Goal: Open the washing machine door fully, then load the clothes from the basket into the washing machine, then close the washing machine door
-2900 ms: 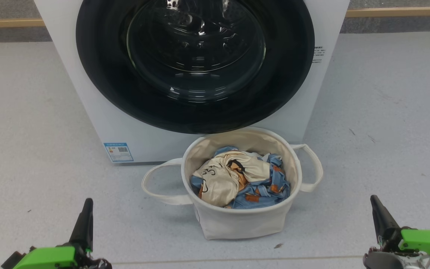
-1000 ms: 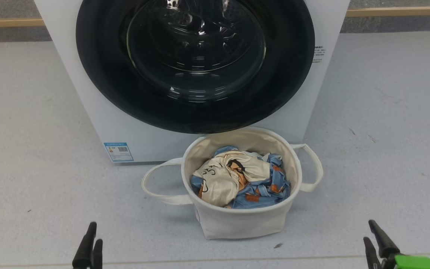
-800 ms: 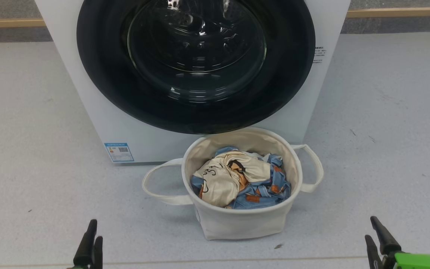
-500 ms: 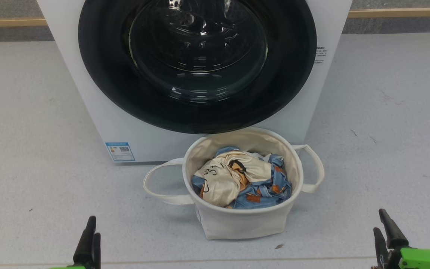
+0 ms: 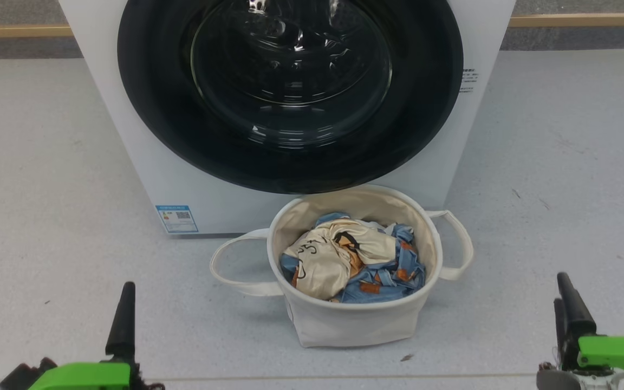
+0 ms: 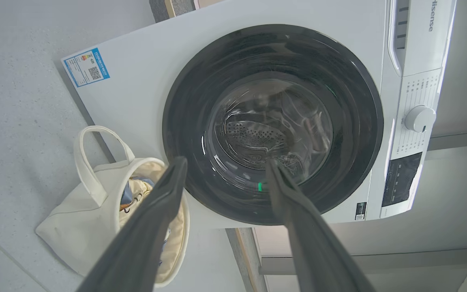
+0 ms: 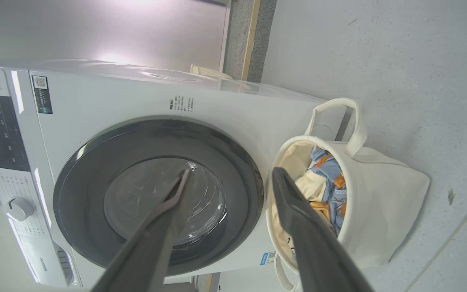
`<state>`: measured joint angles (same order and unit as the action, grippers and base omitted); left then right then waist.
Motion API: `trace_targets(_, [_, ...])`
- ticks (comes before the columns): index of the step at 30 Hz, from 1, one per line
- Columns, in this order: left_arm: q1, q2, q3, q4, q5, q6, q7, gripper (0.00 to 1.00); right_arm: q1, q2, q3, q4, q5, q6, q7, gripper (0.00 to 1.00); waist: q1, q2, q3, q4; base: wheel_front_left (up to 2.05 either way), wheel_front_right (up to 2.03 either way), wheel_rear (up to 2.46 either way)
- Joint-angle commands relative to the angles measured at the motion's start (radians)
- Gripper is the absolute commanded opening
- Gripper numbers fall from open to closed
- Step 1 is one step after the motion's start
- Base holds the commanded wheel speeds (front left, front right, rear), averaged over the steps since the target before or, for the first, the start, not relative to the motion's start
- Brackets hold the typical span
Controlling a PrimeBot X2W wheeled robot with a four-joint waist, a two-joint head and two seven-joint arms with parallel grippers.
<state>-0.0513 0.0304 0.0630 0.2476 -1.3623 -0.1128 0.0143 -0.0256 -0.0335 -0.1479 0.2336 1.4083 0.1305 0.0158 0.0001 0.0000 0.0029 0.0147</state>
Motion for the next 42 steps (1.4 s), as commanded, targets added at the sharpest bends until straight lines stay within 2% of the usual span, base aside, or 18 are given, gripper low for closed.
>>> trace_targets(1, [-0.062, 0.009, 0.006, -0.052, 0.028, 0.007, -0.011, 1.0, -0.055, -0.007, 0.01, -0.058, -0.038, 0.0, -0.012, 1.0, -0.0001, 0.0, 0.001, 0.002, 0.0, 0.0, 0.0])
trace_targets(16, [-0.102, 0.01, -0.043, -0.154, 0.271, 0.042, -0.055, 1.0, -0.095, -0.014, 0.082, -0.146, -0.351, 0.0, -0.056, 1.0, -0.0001, 0.0, 0.004, 0.013, 0.0, 0.0, 0.0])
trace_targets(27, [-0.125, 0.012, -0.094, -0.208, 0.482, 0.094, -0.087, 1.0, -0.118, -0.03, 0.141, -0.161, -0.533, 0.0, -0.088, 1.0, -0.0001, 0.0, 0.006, 0.018, 0.0, 0.0, 0.0])
trace_targets(42, [-0.137, 0.019, -0.165, -0.161, 0.725, 0.152, -0.128, 1.0, -0.138, -0.045, 0.205, -0.133, -0.741, 0.0, -0.129, 1.0, -0.0001, 0.0, 0.003, 0.029, 0.0, 0.0, 0.0])
